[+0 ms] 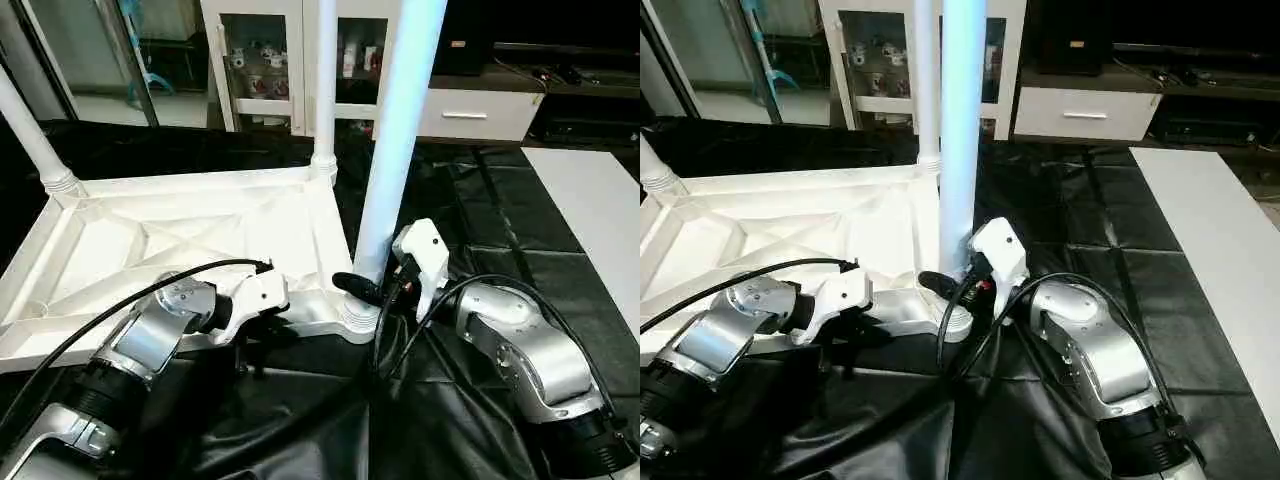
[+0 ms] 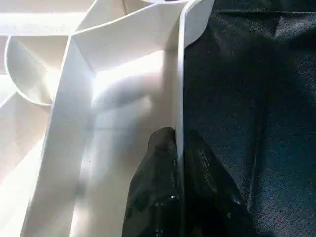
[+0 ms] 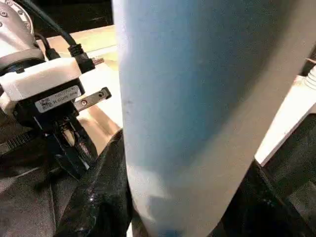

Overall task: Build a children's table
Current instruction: Insert table leg to table base

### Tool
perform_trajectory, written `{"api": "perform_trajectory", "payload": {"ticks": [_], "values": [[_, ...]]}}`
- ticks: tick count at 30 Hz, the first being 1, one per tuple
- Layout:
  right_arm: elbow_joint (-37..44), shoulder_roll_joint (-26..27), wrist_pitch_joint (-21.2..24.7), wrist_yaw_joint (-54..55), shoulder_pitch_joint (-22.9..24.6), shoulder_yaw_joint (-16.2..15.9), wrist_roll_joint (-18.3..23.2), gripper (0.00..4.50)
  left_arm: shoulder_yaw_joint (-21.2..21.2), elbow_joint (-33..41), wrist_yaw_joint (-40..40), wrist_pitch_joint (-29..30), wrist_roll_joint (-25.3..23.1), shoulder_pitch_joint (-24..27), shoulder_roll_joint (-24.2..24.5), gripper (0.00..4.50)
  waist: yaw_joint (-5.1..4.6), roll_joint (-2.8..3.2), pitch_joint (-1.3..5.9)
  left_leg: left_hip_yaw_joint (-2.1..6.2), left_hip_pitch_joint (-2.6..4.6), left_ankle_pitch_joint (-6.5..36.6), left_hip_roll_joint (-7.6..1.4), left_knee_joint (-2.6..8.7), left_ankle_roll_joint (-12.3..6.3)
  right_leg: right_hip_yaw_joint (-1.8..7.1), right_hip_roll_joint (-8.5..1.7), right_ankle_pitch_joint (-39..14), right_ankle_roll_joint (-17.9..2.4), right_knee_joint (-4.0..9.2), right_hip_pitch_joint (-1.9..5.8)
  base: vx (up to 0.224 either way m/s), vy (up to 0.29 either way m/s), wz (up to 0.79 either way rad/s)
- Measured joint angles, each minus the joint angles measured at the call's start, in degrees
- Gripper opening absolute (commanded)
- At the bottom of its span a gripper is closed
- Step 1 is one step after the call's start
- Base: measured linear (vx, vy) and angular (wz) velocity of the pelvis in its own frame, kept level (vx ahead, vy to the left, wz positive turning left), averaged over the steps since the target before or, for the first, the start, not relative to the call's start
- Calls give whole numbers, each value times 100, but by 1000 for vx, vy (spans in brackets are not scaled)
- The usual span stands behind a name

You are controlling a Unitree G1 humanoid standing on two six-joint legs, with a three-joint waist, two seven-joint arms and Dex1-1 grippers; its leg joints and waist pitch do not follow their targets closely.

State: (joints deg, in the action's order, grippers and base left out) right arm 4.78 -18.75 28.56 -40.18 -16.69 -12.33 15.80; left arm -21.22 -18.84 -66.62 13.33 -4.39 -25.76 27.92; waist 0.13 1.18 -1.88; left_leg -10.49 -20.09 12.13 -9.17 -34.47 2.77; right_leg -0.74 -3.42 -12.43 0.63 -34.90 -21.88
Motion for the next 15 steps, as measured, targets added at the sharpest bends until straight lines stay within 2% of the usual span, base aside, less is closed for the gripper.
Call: {"api": "perform_trajectory", "payload": {"ticks": [3,7,10,15], "values": [[-112,126,2,168,-94,13,-24,182,45,10,48,86,0,8,1,0,-18,-1,-1,0,2,0,0,0,0,0,0,0,0,0,-6,0,0,0],[-487,452,-9,716,-329,121,-106,182,165,38,358,456,-1,9,-128,0,-121,5,-4,13,2,1,8,1,1,-1,-3,-3,2,10,-10,0,0,0],[-1036,772,-135,1316,-675,225,-309,182,299,45,868,836,-44,-32,-459,0,-178,16,-6,32,-4,1,24,2,1,-3,-10,-4,2,31,-24,0,0,0],[-1784,1032,-379,2011,-1127,441,-505,182,482,66,1637,1317,-43,-131,-1061,0,-191,4,-7,40,0,1,27,14,0,-6,-6,0,-3,89,-25,0,0,0]]}}
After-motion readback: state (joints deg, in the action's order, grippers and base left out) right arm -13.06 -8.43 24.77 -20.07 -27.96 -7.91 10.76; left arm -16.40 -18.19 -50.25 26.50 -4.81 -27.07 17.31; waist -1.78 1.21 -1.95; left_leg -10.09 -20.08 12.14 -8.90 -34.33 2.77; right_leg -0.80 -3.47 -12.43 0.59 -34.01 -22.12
